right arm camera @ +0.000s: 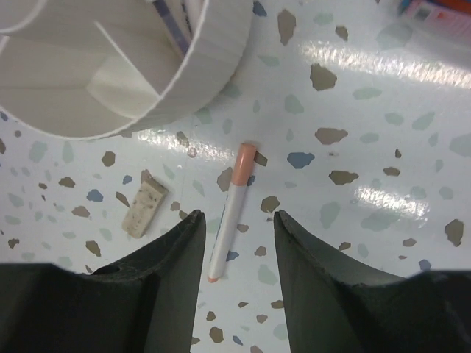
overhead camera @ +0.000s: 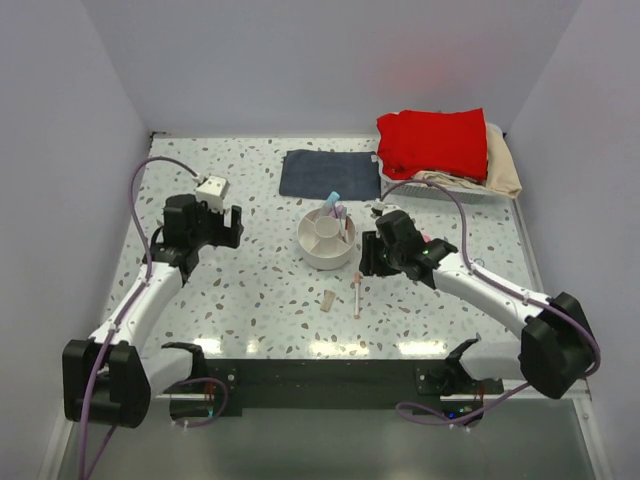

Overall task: Sort the stationery into containers
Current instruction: Pick up the pen from the center of the board.

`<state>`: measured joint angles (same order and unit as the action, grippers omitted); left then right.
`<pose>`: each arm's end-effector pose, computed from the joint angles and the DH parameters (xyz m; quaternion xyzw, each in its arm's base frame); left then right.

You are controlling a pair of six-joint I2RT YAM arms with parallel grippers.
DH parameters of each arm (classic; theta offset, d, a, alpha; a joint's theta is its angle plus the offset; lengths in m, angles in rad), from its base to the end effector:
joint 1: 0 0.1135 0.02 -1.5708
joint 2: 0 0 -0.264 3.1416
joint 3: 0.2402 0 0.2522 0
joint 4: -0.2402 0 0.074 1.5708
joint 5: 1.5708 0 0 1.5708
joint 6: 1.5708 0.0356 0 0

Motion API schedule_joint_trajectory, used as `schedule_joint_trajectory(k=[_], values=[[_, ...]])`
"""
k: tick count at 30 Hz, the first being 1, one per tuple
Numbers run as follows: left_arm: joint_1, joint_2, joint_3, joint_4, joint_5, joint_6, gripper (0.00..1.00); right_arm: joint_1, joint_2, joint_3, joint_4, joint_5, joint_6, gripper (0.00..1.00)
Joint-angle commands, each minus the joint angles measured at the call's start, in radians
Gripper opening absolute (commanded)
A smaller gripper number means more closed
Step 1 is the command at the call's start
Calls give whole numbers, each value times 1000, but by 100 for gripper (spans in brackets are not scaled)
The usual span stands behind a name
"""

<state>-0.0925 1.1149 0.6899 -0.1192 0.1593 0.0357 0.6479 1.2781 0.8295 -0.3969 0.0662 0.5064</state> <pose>0.2435 -0.0283 0.2477 0.0946 0.8641 -0.0832 0.4873 0.2113 0.1570 0.2321 -0.0543 0.9329 0.1675 0.3140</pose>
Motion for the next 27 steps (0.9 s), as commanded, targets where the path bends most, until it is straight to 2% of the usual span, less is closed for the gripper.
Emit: schedule_joint_trajectory(k=[1, 11, 17, 23, 27], values=[[7, -66, -20, 32, -9, -57, 88, 2, 76, -15, 35, -42, 135, 45], [8, -153, -76, -7, -7, -80, 88, 2, 201, 11, 81, 3, 222, 46], [8, -168, -102, 13, -14, -102, 88, 13, 262, 43, 79, 0, 238, 52], [14, -181, -102, 9, -26, -105, 88, 30, 334, 82, 49, 44, 271, 50], [22, -182, -98, 9, -26, -120, 88, 39, 398, 94, -71, 139, 320, 46]])
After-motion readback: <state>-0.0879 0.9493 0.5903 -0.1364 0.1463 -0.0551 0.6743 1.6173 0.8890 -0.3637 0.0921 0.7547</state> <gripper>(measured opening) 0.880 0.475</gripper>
